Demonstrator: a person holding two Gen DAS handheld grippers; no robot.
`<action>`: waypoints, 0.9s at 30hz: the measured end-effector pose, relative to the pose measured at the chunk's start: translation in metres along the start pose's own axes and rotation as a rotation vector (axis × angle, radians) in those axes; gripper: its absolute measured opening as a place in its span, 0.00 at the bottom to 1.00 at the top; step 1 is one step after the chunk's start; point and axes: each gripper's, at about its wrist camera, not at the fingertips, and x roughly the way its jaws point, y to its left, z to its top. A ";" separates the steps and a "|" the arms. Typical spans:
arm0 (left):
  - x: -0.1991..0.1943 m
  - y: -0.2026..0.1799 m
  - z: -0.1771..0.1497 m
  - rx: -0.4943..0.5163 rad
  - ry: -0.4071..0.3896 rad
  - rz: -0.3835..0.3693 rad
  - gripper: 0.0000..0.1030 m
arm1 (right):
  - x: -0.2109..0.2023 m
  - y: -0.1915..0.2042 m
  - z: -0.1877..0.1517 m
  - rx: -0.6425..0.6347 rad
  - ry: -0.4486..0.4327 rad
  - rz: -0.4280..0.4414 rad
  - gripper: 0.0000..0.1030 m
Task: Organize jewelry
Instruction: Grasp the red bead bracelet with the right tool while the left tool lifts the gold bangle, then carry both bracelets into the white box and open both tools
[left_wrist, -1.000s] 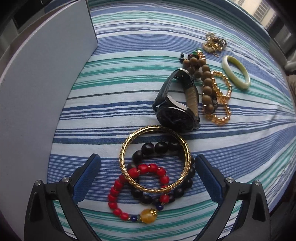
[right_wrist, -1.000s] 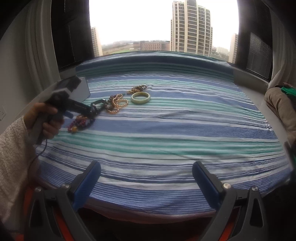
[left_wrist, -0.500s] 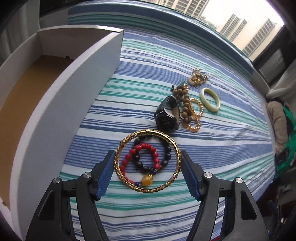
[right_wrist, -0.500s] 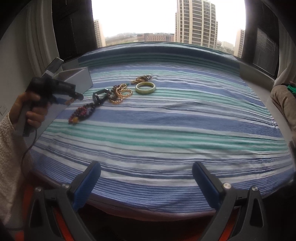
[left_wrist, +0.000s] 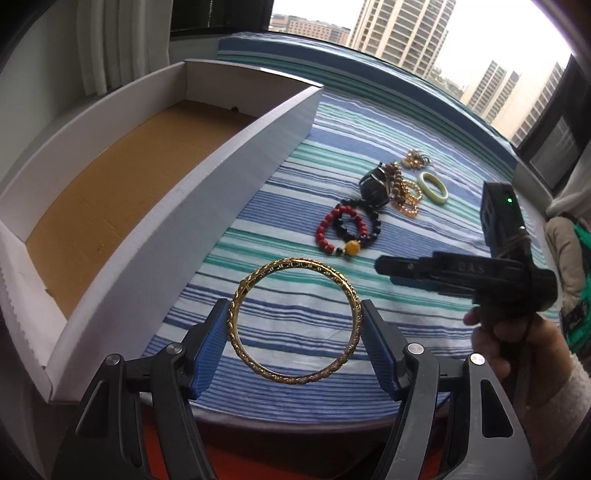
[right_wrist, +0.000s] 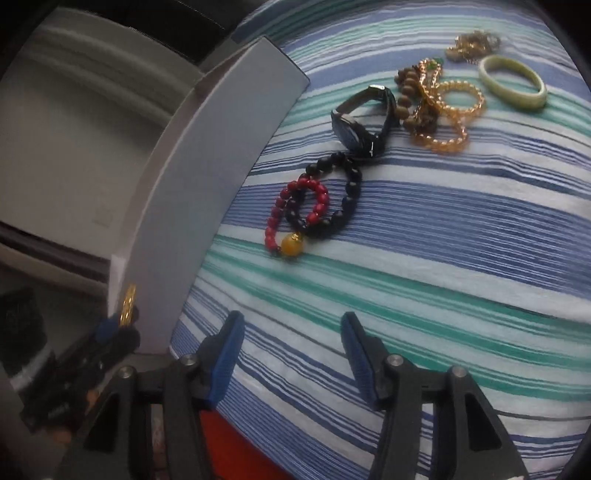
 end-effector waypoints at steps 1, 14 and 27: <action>-0.001 0.001 -0.003 -0.002 -0.008 0.005 0.68 | 0.011 0.001 0.005 0.028 -0.006 0.000 0.53; -0.019 0.017 -0.018 -0.036 -0.038 0.014 0.68 | 0.063 0.034 0.026 0.051 -0.141 -0.203 0.17; -0.073 0.084 0.033 -0.114 -0.171 0.228 0.69 | -0.032 0.160 0.045 -0.293 -0.241 -0.056 0.17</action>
